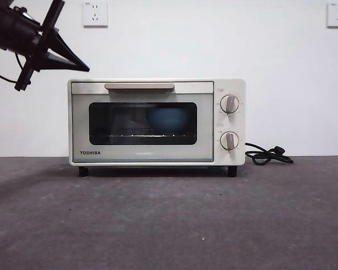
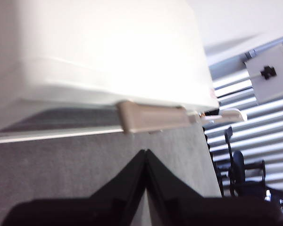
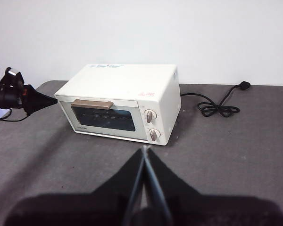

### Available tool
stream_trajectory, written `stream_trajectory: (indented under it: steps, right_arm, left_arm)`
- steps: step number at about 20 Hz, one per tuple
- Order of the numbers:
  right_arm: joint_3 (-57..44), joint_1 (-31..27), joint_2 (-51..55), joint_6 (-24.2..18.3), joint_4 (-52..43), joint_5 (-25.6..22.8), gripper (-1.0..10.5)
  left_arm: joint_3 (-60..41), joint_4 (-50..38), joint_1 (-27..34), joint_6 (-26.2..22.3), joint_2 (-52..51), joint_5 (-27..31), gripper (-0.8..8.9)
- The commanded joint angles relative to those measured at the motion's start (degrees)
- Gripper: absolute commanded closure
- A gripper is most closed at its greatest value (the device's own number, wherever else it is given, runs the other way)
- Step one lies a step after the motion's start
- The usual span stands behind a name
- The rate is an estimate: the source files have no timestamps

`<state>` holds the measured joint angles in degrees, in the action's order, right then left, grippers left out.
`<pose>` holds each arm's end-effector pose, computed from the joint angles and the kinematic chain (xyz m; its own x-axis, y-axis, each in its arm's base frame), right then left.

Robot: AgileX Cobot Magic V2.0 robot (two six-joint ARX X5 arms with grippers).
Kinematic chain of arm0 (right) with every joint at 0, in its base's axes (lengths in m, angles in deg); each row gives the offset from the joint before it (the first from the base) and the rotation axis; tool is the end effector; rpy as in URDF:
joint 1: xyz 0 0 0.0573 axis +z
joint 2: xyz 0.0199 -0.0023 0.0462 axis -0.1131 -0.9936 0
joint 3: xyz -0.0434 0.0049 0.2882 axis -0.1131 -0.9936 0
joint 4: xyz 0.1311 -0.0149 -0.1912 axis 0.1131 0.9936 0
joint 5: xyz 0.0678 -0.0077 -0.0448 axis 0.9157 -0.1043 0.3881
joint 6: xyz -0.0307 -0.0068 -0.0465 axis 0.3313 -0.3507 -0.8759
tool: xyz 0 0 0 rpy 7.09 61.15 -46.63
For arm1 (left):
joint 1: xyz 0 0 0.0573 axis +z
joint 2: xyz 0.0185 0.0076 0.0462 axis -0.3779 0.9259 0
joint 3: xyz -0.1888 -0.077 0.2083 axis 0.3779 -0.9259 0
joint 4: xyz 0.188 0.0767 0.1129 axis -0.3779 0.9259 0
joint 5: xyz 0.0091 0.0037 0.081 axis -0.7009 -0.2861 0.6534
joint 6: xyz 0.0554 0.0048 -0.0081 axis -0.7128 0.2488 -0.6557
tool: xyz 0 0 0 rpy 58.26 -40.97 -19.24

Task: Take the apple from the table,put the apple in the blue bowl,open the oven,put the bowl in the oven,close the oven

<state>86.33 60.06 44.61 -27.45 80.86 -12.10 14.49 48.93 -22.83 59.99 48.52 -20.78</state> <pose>-0.0243 -0.0609 0.4747 0.8955 0.3656 -0.2538 -0.3451 0.9305 0.1228 0.3458 -0.0293 0.3249 0.5173 -0.7803 -0.3515 0.2604 0.5347 -0.8039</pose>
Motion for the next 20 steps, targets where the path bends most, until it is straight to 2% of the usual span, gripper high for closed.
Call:
stream_trajectory:
  steps: [1,6,11,14,20]
  right_arm:
    - [-0.24,0.07,0.2,0.28,1.38,-0.24,9.5]
    - [-0.24,0.07,0.2,0.26,1.38,-0.24,9.5]
    - [-0.24,0.07,0.2,0.26,1.38,-0.24,9.5]
    - [-0.24,0.07,0.2,0.26,1.38,-0.24,9.5]
    - [-0.24,0.07,0.2,0.26,1.38,-0.24,9.5]
  left_arm:
    - [-0.11,2.78,-1.05,-6.78,-3.19,-0.63,8.19]
    - [-0.11,10.99,-2.14,-16.33,-9.64,0.66,8.19]
    - [-0.11,18.38,-4.02,-23.8,-18.51,8.98,8.19]
    - [-0.11,20.74,-5.4,-24.68,-24.06,13.84,8.18]
    - [-0.11,23.3,-6.01,-24.33,-32.83,12.9,8.17]
